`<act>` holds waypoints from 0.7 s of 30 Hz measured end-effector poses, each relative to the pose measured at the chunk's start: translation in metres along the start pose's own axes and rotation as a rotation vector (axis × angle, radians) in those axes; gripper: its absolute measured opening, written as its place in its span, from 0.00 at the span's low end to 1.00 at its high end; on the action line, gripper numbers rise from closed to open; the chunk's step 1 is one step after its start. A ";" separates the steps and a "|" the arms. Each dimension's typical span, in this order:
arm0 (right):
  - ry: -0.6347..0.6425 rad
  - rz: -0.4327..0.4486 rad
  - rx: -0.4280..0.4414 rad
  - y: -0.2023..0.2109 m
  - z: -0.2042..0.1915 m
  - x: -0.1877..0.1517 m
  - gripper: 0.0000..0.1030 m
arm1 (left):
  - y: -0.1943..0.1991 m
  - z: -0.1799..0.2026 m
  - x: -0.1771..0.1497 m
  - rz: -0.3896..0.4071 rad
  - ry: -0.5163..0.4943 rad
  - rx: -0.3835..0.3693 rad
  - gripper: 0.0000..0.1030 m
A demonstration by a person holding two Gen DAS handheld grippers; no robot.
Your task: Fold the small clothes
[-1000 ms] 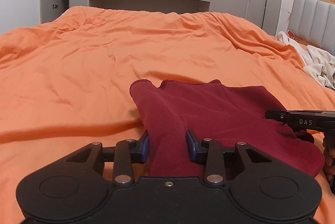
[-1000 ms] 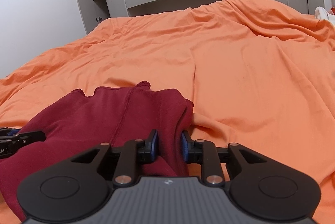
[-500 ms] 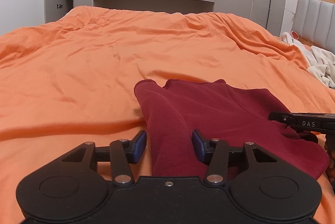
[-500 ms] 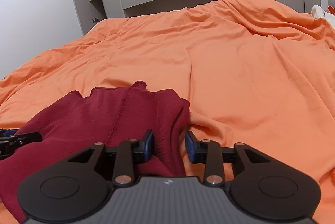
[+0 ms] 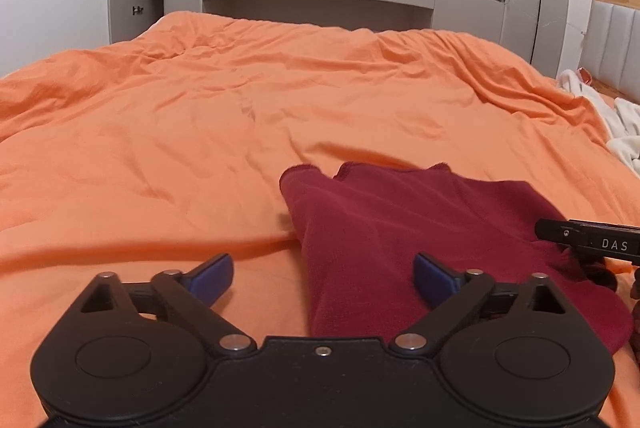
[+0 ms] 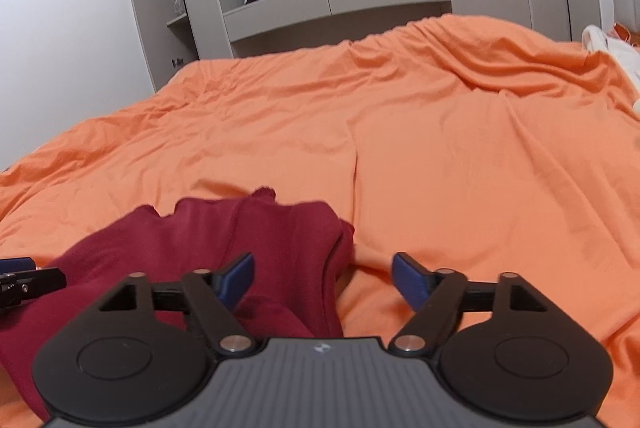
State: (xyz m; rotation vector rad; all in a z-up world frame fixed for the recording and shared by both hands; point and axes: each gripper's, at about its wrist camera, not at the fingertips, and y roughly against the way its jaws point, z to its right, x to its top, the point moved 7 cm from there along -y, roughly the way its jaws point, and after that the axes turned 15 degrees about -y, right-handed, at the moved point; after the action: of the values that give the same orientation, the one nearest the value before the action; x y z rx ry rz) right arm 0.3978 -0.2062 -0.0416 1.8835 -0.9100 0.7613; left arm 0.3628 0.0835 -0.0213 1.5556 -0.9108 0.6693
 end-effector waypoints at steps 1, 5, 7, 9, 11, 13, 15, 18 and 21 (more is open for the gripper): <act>0.002 0.010 0.004 0.003 -0.002 0.001 0.88 | 0.002 0.000 0.001 0.005 0.000 0.000 0.98; 0.001 0.045 0.023 0.016 -0.007 0.007 0.97 | 0.011 0.002 0.004 0.020 -0.004 0.002 0.99; 0.004 0.071 0.032 0.026 -0.012 0.010 1.00 | 0.015 0.003 0.006 0.029 -0.001 0.002 0.99; 0.011 0.096 0.040 0.035 -0.015 0.014 1.00 | 0.022 0.003 0.010 0.049 0.009 0.001 0.99; 0.022 0.124 0.051 0.046 -0.020 0.019 1.00 | 0.029 0.001 0.014 0.071 0.022 0.001 0.99; 0.033 0.155 0.066 0.057 -0.027 0.023 1.00 | 0.037 0.000 0.018 0.096 0.033 0.003 0.99; 0.039 0.184 0.078 0.068 -0.032 0.027 1.00 | 0.047 -0.001 0.023 0.121 0.040 0.005 0.99; 0.031 0.226 0.097 0.087 -0.037 0.028 1.00 | 0.063 -0.002 0.028 0.162 0.047 0.007 0.99; 0.033 0.252 0.111 0.104 -0.041 0.023 1.00 | 0.082 -0.002 0.030 0.206 0.052 0.013 0.99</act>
State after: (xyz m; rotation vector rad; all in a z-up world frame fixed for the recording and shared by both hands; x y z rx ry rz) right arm 0.3186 -0.2112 0.0399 1.8663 -1.1182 1.0095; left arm 0.3101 0.0759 0.0479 1.4609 -1.0381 0.8595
